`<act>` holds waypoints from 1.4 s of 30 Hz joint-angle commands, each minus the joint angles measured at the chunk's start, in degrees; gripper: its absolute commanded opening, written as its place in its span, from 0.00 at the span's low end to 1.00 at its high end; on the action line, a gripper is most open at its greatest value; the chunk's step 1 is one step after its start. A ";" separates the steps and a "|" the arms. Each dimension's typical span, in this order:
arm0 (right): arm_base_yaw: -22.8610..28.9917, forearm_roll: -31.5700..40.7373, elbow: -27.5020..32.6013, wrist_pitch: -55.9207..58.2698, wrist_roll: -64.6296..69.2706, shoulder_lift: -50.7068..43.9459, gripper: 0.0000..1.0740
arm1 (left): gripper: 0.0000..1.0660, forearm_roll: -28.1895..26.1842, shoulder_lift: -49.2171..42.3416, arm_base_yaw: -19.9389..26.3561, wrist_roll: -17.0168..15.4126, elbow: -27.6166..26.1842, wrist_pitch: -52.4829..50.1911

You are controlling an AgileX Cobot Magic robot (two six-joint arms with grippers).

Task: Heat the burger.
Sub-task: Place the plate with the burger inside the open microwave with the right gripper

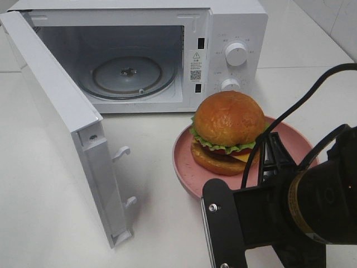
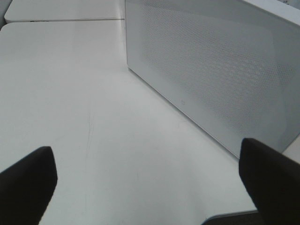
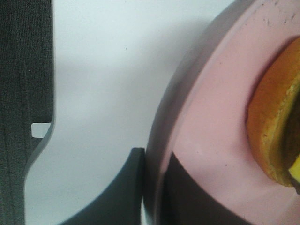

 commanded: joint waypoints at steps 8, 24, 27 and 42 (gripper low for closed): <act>0.11 -5.10 -0.11 -6.82 -3.72 -0.57 0.00 | 0.92 -0.11 -0.29 0.00 -0.06 0.17 -0.80; -13.06 -4.64 -0.11 -16.73 -20.80 -0.57 0.00 | 0.92 -0.11 -0.29 0.00 -0.06 0.17 -0.80; -14.78 -3.44 -0.11 -18.39 -23.84 -0.57 0.00 | 0.92 -0.11 -0.29 0.00 -0.06 0.17 -0.80; -27.50 27.27 -0.17 -23.84 -69.84 -0.57 0.00 | 0.92 -0.11 -0.29 0.00 -0.06 0.17 -0.80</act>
